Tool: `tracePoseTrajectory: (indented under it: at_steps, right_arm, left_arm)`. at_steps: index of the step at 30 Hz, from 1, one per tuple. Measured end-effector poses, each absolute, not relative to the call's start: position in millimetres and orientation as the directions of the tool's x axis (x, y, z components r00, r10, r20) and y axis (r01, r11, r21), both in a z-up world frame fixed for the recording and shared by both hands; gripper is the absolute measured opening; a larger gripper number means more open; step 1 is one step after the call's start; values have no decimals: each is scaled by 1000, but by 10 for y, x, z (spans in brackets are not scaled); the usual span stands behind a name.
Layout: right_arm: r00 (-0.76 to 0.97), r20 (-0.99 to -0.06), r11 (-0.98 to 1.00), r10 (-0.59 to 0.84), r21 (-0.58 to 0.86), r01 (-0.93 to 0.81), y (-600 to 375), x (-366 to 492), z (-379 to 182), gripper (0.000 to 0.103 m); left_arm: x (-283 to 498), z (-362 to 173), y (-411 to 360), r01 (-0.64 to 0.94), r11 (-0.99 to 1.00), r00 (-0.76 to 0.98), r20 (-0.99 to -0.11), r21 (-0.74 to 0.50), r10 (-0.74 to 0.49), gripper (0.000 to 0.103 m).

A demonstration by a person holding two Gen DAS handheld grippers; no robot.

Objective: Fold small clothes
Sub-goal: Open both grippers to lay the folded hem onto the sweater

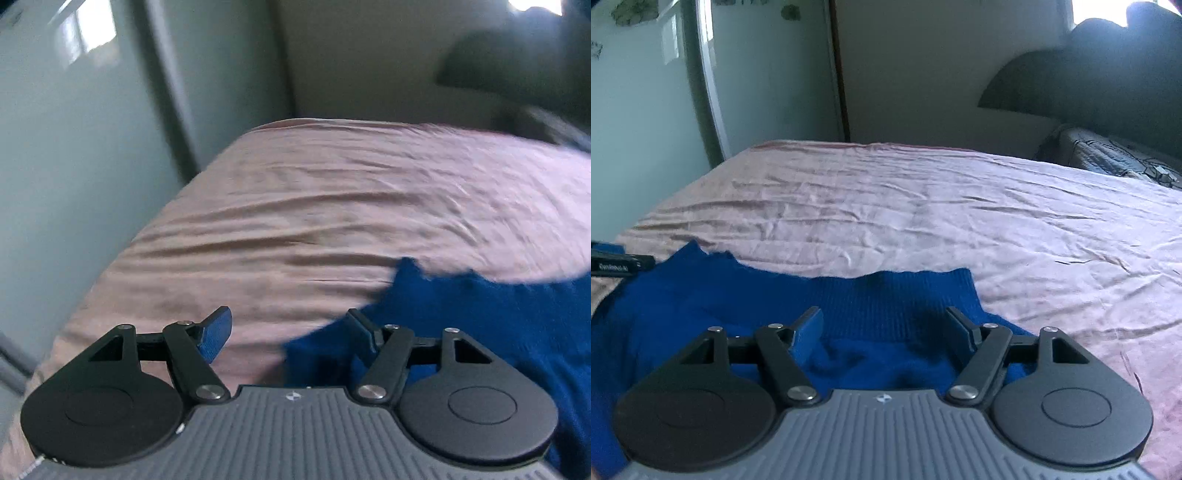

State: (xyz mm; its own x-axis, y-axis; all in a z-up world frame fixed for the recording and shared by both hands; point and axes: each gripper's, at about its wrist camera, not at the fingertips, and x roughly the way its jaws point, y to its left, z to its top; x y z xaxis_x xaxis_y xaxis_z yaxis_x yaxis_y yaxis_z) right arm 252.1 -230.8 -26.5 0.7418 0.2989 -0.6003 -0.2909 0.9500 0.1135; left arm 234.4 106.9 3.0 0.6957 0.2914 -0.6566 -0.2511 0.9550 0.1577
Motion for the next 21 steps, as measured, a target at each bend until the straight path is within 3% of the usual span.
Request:
tracePoseTrajectory:
  at_steps: [8, 15, 21]
  right_arm:
    - [692, -676, 964, 254, 119, -238, -2303, 2618, -496, 76]
    - [691, -692, 973, 207, 74, -218, -2228, 2589, -500, 84]
    - [696, -698, 980, 172, 50, -192, -2186, 2571, -529, 90]
  left_arm:
    - [1942, 117, 861, -154, 983, 733, -656, 100, 182, 81]
    - [1621, -21, 342, -40, 981, 768, -622, 188, 151, 93]
    - [1578, -203, 244, -24, 976, 751, -640, 217, 161, 95]
